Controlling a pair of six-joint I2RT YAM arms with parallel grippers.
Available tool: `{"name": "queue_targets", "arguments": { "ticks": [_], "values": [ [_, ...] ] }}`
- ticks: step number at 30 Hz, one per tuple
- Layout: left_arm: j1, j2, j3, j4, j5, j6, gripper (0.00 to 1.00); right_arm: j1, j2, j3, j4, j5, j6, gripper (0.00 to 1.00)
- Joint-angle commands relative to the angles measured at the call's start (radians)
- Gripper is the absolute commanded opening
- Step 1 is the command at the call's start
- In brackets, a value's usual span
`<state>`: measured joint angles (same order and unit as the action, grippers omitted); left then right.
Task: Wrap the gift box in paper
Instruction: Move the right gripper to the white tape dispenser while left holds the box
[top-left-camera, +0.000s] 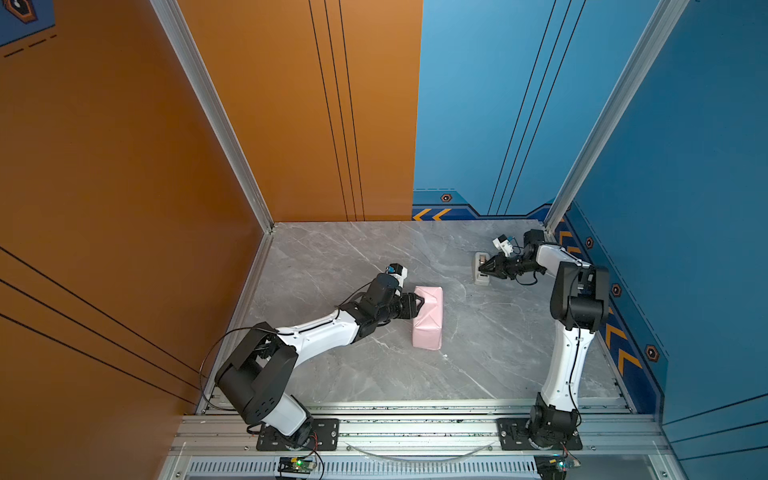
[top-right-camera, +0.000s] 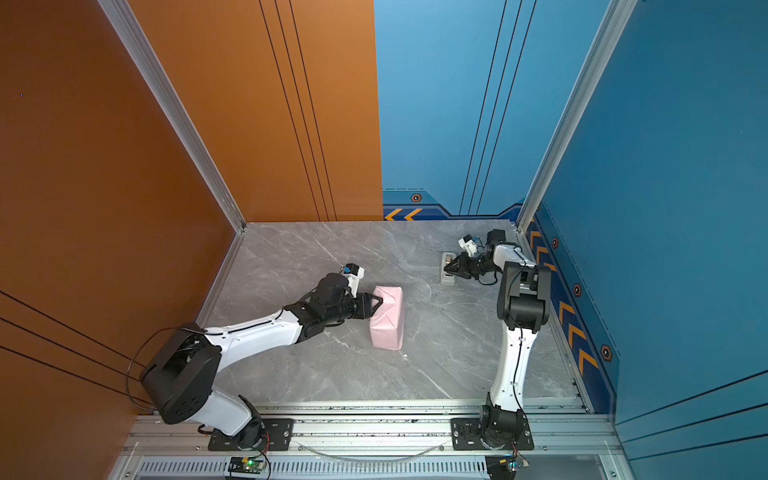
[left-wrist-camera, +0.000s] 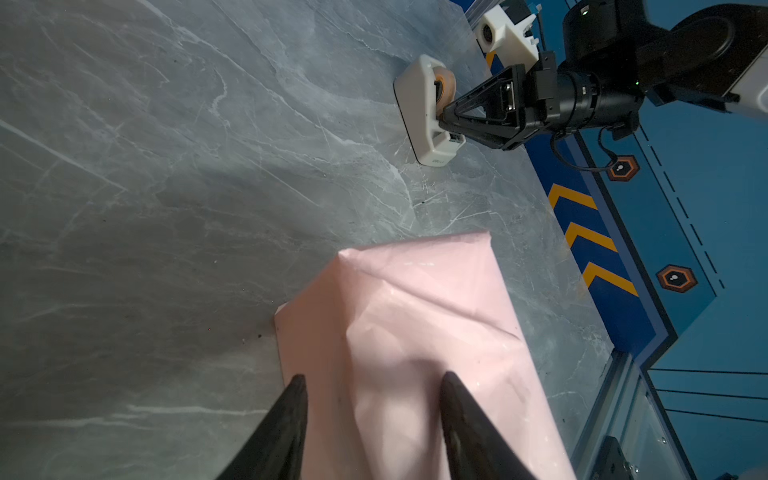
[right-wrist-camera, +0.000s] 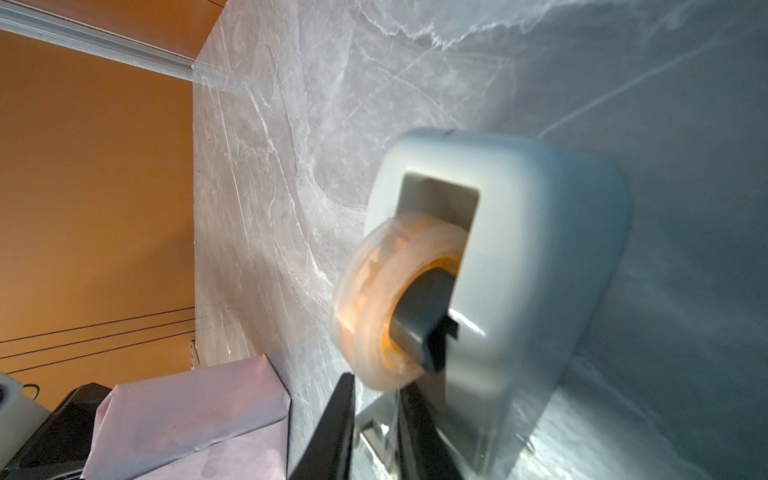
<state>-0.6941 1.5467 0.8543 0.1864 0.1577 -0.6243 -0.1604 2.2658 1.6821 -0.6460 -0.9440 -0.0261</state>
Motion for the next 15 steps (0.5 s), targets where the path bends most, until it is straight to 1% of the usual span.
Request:
{"name": "queue_targets", "arguments": {
  "ticks": [1, 8, 10, 15],
  "values": [
    [0.004, 0.047, -0.045, -0.224, -0.063, 0.038, 0.52, 0.006, 0.031, 0.011, -0.027, 0.0, -0.002, 0.15],
    [0.004, 0.05, -0.042, -0.222, -0.063, 0.042, 0.52, -0.007, 0.003, 0.001, -0.021, -0.087, 0.039, 0.03],
    [0.004, 0.049, -0.043, -0.222, -0.065, 0.044, 0.52, -0.008, -0.021, -0.014, 0.0, -0.128, 0.061, 0.02],
    [0.004, 0.049, -0.043, -0.22, -0.064, 0.044, 0.52, -0.009, -0.078, -0.059, 0.062, -0.161, 0.143, 0.0]
  ]
}}
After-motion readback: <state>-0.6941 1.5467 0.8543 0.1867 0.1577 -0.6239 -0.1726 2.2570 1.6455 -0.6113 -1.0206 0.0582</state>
